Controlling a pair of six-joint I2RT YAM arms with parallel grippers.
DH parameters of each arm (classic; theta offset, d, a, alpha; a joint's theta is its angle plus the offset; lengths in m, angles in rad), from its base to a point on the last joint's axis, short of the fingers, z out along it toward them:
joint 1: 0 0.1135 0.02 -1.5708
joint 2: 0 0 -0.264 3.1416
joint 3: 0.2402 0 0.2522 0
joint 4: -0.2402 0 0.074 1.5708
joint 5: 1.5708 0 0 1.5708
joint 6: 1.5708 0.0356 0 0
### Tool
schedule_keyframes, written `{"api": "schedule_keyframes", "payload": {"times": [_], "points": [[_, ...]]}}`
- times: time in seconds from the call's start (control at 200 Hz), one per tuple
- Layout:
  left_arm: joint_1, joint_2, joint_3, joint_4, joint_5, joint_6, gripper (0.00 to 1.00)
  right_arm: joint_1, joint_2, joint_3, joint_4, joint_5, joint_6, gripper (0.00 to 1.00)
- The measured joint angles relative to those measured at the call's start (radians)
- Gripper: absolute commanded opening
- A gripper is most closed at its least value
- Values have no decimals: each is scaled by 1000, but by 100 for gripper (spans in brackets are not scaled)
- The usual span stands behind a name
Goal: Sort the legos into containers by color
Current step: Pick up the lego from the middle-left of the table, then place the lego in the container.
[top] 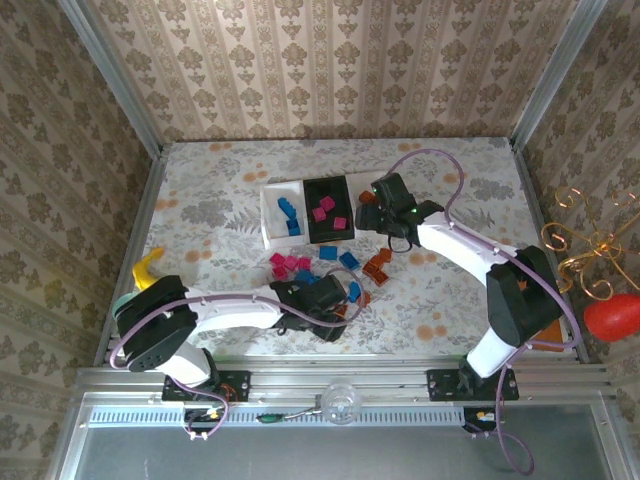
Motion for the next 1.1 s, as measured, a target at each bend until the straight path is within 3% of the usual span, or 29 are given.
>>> {"api": "schedule_keyframes", "payload": {"times": [0.29,0.5,0.605,0.705,0.845,0.97,1.1], "points": [[-18,12,0,-22,-40,-6,38,-2,-1,-15,0,0,0,73],[-24,-3,-3,-32,-59,-7,33,-2,-11,-26,1,0,3,73],[-4,-80,-12,-53,-79,-5,33,-2,-38,-52,3,0,11,73],[82,-218,-17,-51,-80,6,34,-2,-69,-87,18,0,24,72],[275,-338,6,6,-56,42,35,-1,-115,-145,39,0,46,72],[417,-259,114,56,12,72,35,8,-134,-185,52,0,56,72],[489,-69,281,106,75,99,35,22,-145,-220,53,0,69,72]]}}
